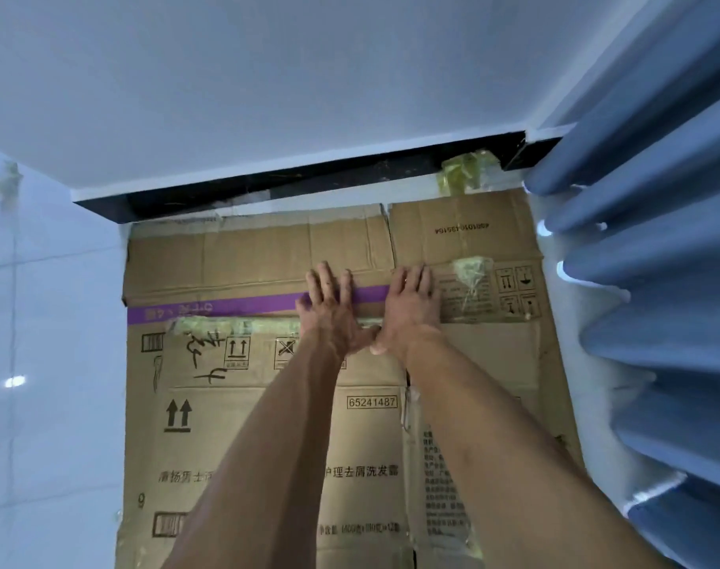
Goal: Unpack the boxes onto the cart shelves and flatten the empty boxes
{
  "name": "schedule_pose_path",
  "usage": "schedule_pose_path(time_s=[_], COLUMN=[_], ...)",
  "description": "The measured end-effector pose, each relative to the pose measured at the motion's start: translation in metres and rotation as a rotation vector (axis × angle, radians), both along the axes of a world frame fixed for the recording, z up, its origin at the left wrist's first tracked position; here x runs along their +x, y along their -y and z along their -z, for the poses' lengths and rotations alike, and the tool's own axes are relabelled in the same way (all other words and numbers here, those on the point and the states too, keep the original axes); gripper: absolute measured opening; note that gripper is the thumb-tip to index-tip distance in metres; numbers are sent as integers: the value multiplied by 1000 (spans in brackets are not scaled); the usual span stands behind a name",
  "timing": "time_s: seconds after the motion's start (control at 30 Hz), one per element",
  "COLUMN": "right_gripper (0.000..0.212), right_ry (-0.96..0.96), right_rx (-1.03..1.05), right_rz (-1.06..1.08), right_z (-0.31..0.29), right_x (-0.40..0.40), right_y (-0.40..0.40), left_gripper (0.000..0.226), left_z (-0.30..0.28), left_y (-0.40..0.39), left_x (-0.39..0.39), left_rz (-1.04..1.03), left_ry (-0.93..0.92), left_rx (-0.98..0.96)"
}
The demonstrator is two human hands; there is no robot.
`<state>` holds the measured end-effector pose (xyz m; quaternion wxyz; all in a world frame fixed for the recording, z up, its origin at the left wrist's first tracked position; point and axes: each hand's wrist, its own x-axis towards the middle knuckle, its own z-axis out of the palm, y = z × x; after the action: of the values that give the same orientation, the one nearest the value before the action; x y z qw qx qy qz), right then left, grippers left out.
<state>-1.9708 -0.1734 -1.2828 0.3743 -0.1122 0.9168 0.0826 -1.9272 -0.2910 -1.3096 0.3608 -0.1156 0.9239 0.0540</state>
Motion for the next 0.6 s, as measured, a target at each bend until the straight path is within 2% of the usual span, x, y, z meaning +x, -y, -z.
schedule_pose_path(time_s=[0.07, 0.13, 0.23, 0.3, 0.37, 0.43, 0.5, 0.6], right_gripper=[142, 125, 98, 102, 118, 130, 135, 132], right_ry=[-37, -67, -190, -171, -129, -31, 30, 19], right_rx=[-49, -96, -161, -164, -117, -88, -95, -154], right_rz=[42, 97, 185, 235, 278, 275, 153, 11], right_z=[8, 5, 0, -7, -12, -16, -12, 0], right_x=[11, 34, 89, 125, 150, 167, 176, 150], right_y=[-4, -10, -21, -26, -37, -55, -73, -78], left_gripper=[114, 108, 88, 85, 97, 112, 118, 113], left_z=[5, -1, -8, -18, -24, -25, -25, -18], left_y=[6, 4, -26, -48, -54, -49, -40, -27], left_x=[14, 22, 64, 112, 154, 177, 184, 165], left_rz=[6, 1, -158, -267, -321, -277, -220, -222], left_ry=[-82, -34, -93, -105, -76, -26, 4, -33], left_rx=[-8, 13, -15, -52, -50, 0, 30, -1])
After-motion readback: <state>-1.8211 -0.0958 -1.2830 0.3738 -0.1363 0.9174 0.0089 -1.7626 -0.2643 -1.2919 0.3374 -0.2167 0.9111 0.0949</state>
